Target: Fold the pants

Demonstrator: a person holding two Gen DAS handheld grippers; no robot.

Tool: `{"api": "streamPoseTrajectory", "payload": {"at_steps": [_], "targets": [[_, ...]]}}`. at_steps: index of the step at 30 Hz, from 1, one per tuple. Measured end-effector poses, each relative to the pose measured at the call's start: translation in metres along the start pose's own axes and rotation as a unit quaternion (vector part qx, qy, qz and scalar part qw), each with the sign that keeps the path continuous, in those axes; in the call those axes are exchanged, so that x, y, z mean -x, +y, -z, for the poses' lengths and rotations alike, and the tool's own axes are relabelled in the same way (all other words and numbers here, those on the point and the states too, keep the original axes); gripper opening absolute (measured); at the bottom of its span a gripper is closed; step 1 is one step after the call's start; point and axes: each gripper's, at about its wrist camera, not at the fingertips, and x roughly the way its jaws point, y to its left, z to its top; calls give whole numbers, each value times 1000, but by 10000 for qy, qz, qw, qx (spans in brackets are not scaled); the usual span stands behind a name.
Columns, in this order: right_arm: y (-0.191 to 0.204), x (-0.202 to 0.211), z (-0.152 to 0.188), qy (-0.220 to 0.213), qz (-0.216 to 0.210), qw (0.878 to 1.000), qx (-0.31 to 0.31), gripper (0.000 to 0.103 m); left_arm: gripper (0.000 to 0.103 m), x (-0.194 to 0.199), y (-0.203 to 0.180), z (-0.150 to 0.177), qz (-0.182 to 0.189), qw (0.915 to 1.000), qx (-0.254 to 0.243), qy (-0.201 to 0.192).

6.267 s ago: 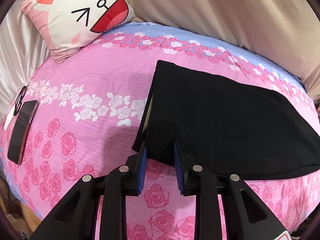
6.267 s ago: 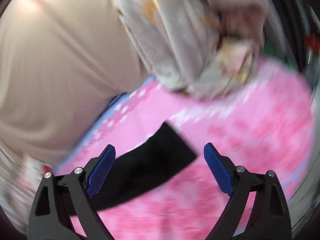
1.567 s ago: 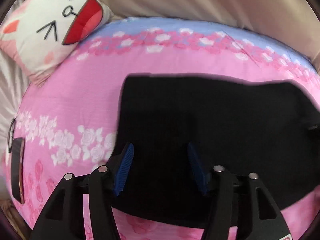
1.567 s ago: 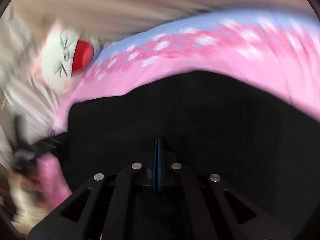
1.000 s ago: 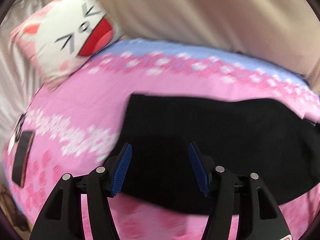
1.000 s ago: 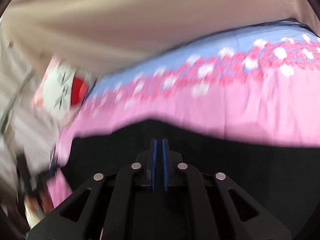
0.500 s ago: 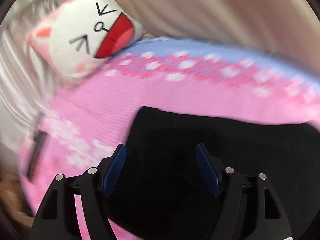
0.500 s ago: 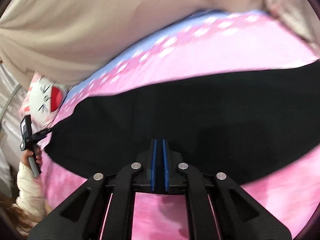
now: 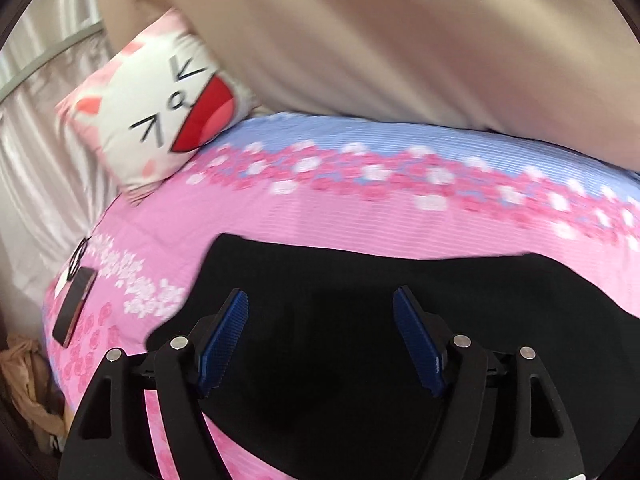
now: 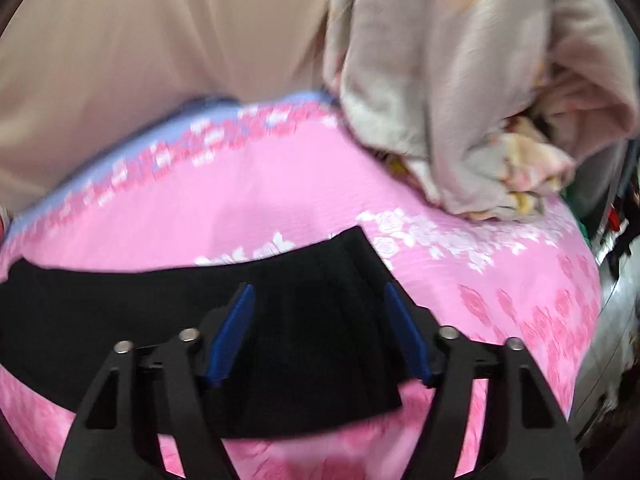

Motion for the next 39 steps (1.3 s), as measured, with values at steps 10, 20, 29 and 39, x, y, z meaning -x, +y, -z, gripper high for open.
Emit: {"api": "streamPoseTrajectory", "payload": {"at_steps": [10,20,29,39], "targets": [[-16,-27,-12,-124,264,9988,402,16,73,-7,-38,29,-48,9988,-323,365],[50,43,-15,-702,-893,9933,216,22,80,-36,-23,60,-49,9963,-203,828],[-68,40,31,-422,116,9834,-1760,19,87,-34,6,69,179,9965,-70,809],[7,-6,-6,16,-287,9994,-183,18,85,-22,-28,71,376,9961,-133,784]]}}
